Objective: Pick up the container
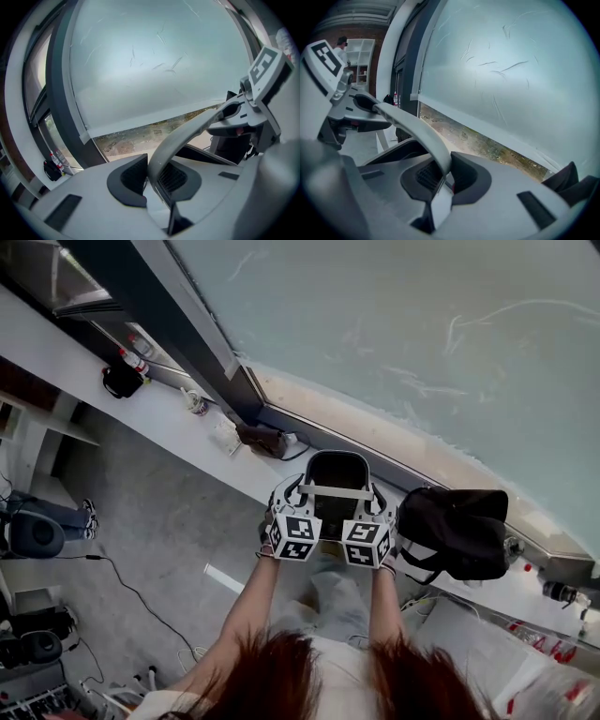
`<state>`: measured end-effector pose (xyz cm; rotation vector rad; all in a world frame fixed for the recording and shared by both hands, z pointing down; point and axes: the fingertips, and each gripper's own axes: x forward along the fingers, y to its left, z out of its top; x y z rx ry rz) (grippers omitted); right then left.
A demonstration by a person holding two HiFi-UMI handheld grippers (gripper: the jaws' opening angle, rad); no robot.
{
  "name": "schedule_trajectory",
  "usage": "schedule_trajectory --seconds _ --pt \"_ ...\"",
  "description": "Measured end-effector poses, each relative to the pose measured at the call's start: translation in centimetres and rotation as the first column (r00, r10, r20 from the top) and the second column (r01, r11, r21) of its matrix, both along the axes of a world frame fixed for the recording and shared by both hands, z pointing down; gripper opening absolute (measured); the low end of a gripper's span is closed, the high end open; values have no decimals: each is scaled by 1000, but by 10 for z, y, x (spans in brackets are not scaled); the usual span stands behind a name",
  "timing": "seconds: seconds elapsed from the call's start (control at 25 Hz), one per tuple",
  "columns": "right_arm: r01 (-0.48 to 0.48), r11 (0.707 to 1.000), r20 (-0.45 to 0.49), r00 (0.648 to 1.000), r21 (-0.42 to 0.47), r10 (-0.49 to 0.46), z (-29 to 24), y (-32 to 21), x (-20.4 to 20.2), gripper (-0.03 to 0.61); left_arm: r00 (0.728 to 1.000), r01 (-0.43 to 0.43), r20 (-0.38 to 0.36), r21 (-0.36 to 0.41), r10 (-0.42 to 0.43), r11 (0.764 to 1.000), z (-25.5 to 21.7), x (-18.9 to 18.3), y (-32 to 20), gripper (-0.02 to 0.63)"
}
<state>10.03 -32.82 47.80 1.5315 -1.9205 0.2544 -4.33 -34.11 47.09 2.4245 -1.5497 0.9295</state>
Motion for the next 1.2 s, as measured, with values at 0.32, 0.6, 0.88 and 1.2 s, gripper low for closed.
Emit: schedule_trajectory --seconds 0.32,0.6,0.88,1.2 --pt "-9 998 -7 1000 54 9 -38 30 -8 51 998 42 -37 39 -41 998 -34 -10 35 74" --pt "-35 992 -5 999 118 36 -70 69 -15 49 999 23 -46 79 -19 997 -65 -16 70 74" --pt "-36 984 -1 999 176 37 -101 107 -24 44 998 15 -58 126 -8 992 -95 -24 108 67" --pt "-11 973 -16 1000 229 15 -129 148 -40 43 997 27 -80 166 -14 986 -121 -38 147 64"
